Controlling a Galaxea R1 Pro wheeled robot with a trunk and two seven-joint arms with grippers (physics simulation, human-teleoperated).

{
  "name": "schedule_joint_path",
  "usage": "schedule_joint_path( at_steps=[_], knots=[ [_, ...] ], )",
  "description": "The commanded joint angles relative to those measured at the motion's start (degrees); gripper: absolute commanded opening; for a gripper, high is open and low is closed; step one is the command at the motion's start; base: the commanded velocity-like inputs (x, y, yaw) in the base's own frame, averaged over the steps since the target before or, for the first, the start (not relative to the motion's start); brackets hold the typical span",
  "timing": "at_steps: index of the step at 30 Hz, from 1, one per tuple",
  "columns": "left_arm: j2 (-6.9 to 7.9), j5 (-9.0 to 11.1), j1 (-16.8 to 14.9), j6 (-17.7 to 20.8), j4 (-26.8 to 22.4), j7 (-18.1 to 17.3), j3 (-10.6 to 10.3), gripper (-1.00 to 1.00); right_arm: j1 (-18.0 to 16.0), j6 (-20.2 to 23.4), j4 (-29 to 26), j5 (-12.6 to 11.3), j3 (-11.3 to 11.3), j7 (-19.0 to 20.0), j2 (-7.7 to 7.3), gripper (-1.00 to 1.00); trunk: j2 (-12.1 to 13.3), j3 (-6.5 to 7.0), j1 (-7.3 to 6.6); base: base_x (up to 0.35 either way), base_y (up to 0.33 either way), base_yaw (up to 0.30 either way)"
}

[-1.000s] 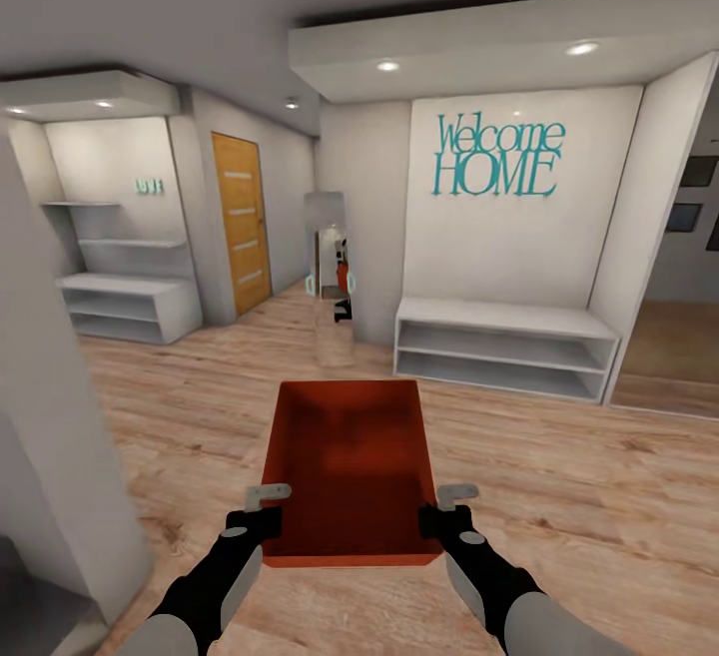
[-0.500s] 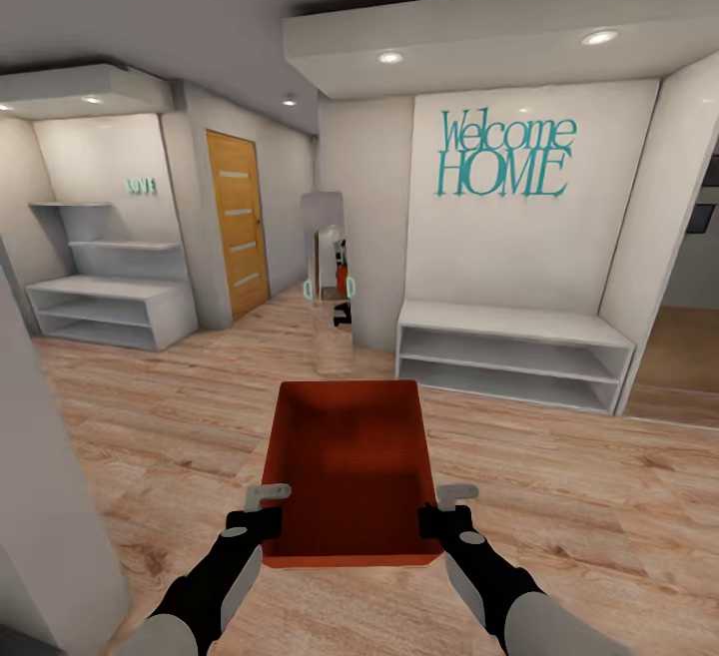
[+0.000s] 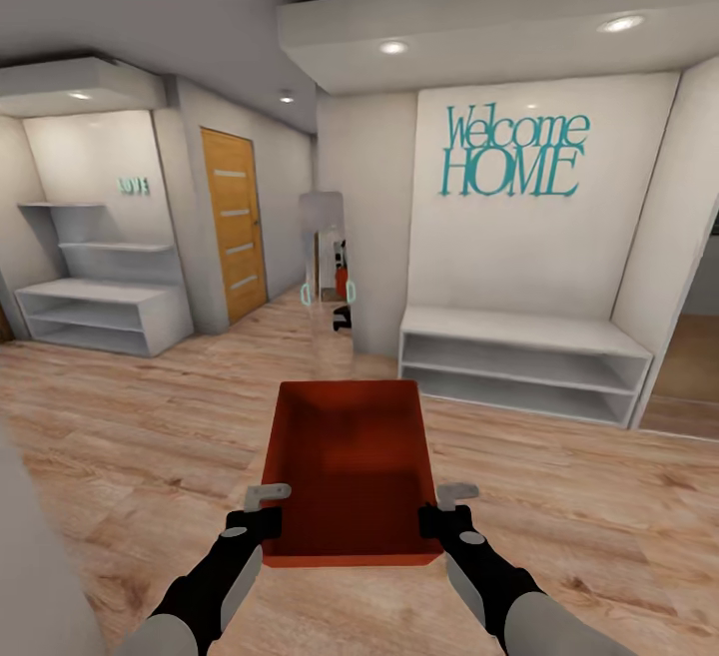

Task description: Move the two storage containers from the living room to the garage. In the garage, place one container on the floor and stack the other container on top of it (either order is fine).

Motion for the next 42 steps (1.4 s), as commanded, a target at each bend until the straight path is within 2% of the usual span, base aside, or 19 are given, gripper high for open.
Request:
schedule_joint_path(
  at_steps=[1, 13, 30, 42],
  knots=[
    [0.35, -0.66, -0.05, -0.02, -0.31, 0.91, 0.66, -1.00, -0.06, -0.23, 0.17, -0.75, -1.07, -0.49, -0.93, -1.00, -0.05, -0.07, 0.04, 0.325, 0.000, 0.149],
    [0.35, -0.65, -0.05, -0.03, -0.31, 0.91, 0.66, -1.00, -0.06, -0.23, 0.17, -0.77, -1.07, -0.53, -0.98, -1.00, -0.05, 0.18, 0.04, 0.325, 0.000, 0.245],
    [0.35, -0.68, -0.05, -0.05, -0.31, 0.91, 0.66, -1.00, -0.06, -0.23, 0.14, -0.71, -1.07, -0.45, -0.98, -1.00, -0.05, 0.23, 0.04, 0.325, 0.000, 0.025],
    [0.35, -0.68, -0.05, -0.03, -0.31, 0.91, 0.66, -1.00, -0.06, -0.23, 0.13, -0.73, -1.08, -0.52, -1.04, -1.00, -0.05, 0.23, 0.04, 0.325, 0.000, 0.243]
  ],
)
